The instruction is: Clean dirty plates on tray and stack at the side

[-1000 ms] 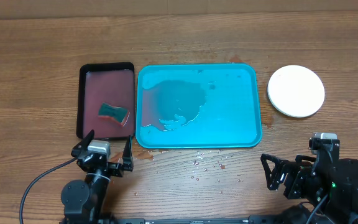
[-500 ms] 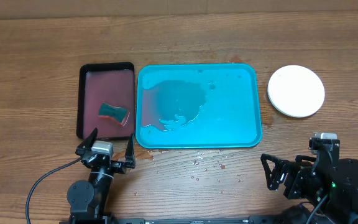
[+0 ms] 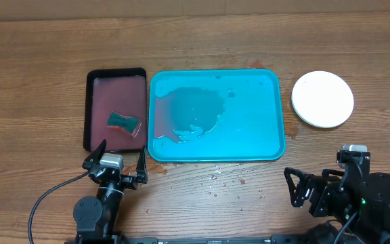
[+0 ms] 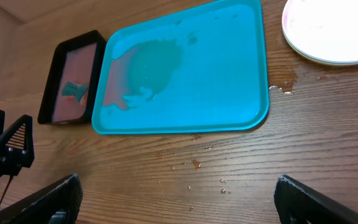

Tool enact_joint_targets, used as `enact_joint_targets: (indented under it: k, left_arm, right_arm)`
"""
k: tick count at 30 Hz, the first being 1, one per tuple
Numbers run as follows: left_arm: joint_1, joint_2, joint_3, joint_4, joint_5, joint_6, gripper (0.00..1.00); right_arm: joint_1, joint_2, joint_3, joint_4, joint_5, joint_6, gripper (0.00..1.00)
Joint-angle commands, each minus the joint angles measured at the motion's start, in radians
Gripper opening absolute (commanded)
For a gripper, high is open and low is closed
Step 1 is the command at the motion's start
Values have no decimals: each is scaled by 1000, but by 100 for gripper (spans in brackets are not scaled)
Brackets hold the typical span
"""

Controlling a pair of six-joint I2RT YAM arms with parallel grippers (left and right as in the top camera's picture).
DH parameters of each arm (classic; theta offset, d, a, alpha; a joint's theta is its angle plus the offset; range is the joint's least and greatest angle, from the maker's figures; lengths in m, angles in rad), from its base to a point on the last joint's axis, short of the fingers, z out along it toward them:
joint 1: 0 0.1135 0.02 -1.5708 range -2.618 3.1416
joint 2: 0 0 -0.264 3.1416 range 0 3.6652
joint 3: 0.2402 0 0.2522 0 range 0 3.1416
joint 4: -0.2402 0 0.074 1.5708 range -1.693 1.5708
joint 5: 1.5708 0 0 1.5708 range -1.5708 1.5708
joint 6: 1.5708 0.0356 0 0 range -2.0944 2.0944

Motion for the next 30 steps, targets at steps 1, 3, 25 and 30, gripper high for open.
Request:
enact_joint_targets:
  k: [1,3,25,30]
  left_arm:
    - [6,-13,-9,7,8,-10,100]
    - [6,-13,-9,7,8,-10,100]
    - [6,-12,-9,7,8,-10,100]
    - [6,-12,-9,7,8,-10,100]
  right_arm:
    - [4,-9,0,5,-2,1,100]
    - [4,-9,0,5,-2,1,100]
    - [-29,-267,-681,797,72,-190,100]
    - [-76,-399,-887,977,26,-191,100]
